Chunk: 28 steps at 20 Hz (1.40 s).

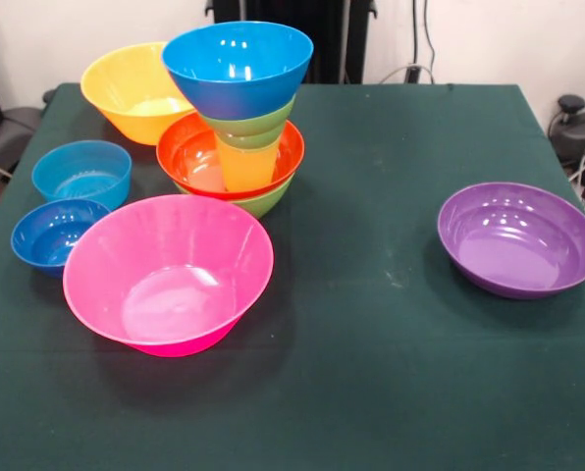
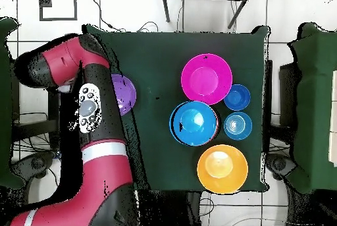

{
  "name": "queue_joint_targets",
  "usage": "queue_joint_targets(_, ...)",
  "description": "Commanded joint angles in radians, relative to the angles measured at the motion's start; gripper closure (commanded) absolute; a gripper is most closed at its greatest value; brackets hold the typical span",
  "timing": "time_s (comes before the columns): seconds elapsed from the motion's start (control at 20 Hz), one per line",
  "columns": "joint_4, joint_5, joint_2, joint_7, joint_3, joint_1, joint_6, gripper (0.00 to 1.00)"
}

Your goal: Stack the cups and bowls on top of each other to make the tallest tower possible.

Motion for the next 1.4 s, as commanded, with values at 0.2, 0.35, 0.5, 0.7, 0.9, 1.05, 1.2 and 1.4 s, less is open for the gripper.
queue_joint_targets(0.2, -0.082, 0.011, 0.123, 0.14, -0.011, 0.015, 0.028, 0.0)
queue_joint_targets(0.35, -0.129, -0.005, 0.161, 0.14, -0.034, 0.029, 0.014, 0.0)
queue_joint_targets(0.5, -0.17, -0.042, 0.187, 0.123, -0.072, 0.042, 0.005, 0.0)
queue_joint_targets(0.7, -0.204, -0.048, 0.202, 0.082, -0.103, 0.039, 0.005, 0.0)
queue_joint_targets(0.9, -0.243, -0.031, 0.232, 0.062, -0.11, 0.042, 0.017, 0.0)
queue_joint_targets(1.05, -0.237, -0.009, 0.252, 0.068, -0.105, 0.052, 0.002, 0.0)
queue_joint_targets(1.2, -0.236, 0.015, 0.283, 0.103, -0.099, 0.071, -0.009, 0.0)
queue_joint_targets(1.4, -0.261, 0.04, 0.332, 0.189, -0.111, 0.102, -0.001, 0.0)
